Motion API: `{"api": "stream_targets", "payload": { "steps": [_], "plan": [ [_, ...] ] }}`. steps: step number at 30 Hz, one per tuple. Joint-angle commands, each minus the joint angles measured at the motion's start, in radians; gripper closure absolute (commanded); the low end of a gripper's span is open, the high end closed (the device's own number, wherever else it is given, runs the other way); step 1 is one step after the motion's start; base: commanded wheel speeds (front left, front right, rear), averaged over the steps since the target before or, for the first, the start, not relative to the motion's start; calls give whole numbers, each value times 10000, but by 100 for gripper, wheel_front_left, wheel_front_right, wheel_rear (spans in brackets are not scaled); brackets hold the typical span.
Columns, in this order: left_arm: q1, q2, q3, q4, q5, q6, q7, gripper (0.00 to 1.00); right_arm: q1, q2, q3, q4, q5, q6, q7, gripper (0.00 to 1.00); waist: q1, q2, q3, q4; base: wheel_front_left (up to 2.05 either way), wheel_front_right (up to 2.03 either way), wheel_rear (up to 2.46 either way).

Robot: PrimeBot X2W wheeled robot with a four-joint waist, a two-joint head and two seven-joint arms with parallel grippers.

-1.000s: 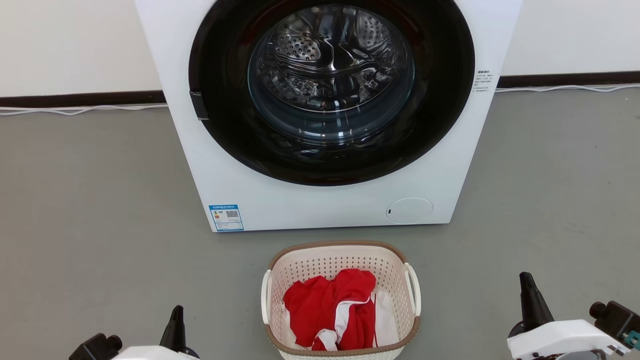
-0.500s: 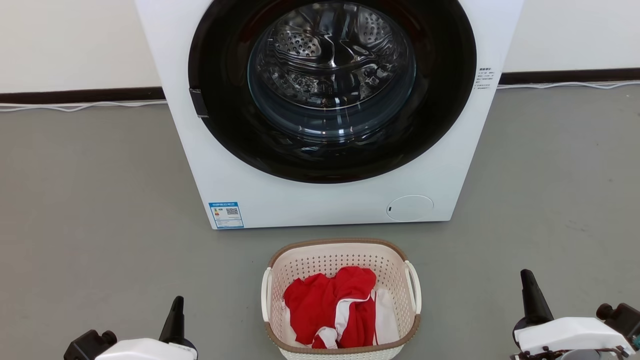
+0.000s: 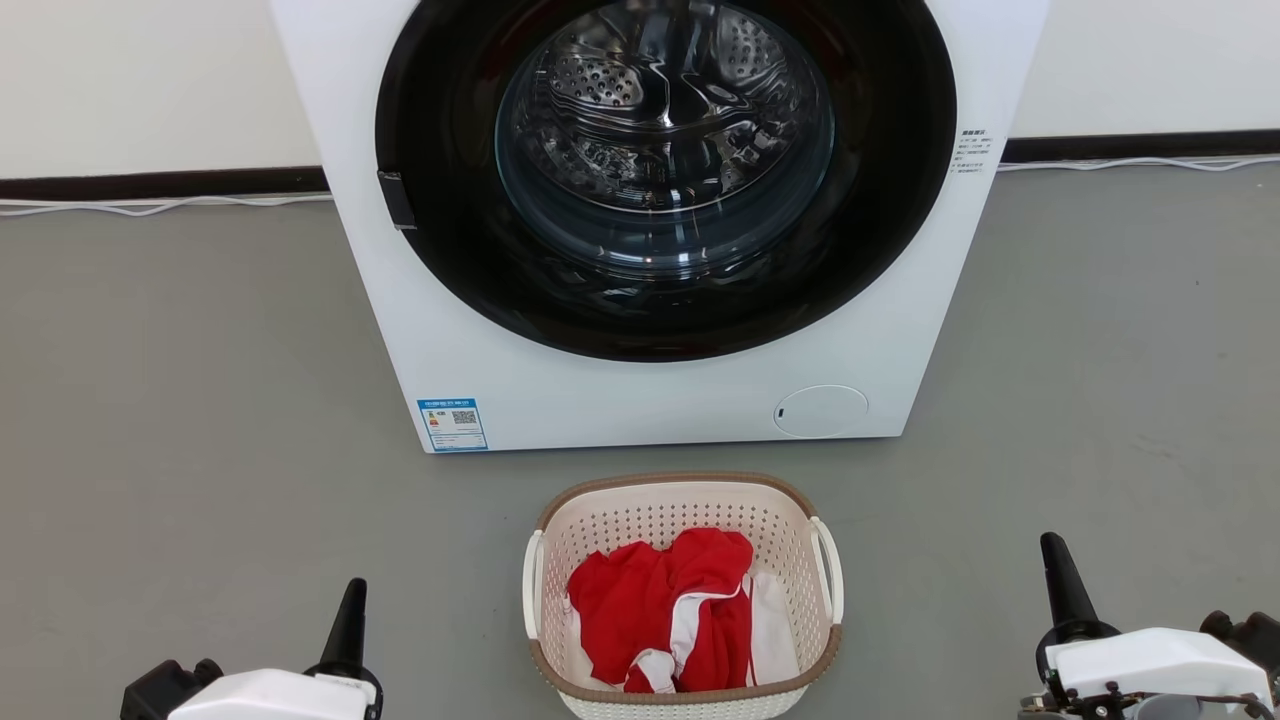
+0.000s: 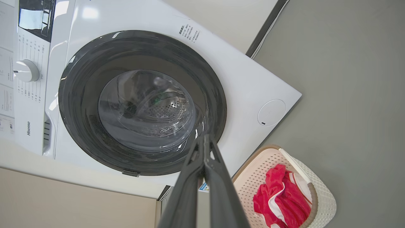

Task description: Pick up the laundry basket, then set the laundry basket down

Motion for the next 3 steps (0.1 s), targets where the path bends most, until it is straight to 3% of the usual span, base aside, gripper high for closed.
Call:
{"api": "stream_targets", "payload": {
  "steps": [1, 3],
  "plan": [
    [-608, 112, 248, -337, -242, -164, 65, 100, -493, -90, 124, -345, 294, 48, 72, 100, -1, -1, 6, 1, 0, 0, 0],
    [-631, 115, 281, -387, -554, -209, 154, 100, -502, -92, 128, -394, 694, 50, 160, 100, -1, -1, 24, 3, 0, 0, 0]
  ]
}}
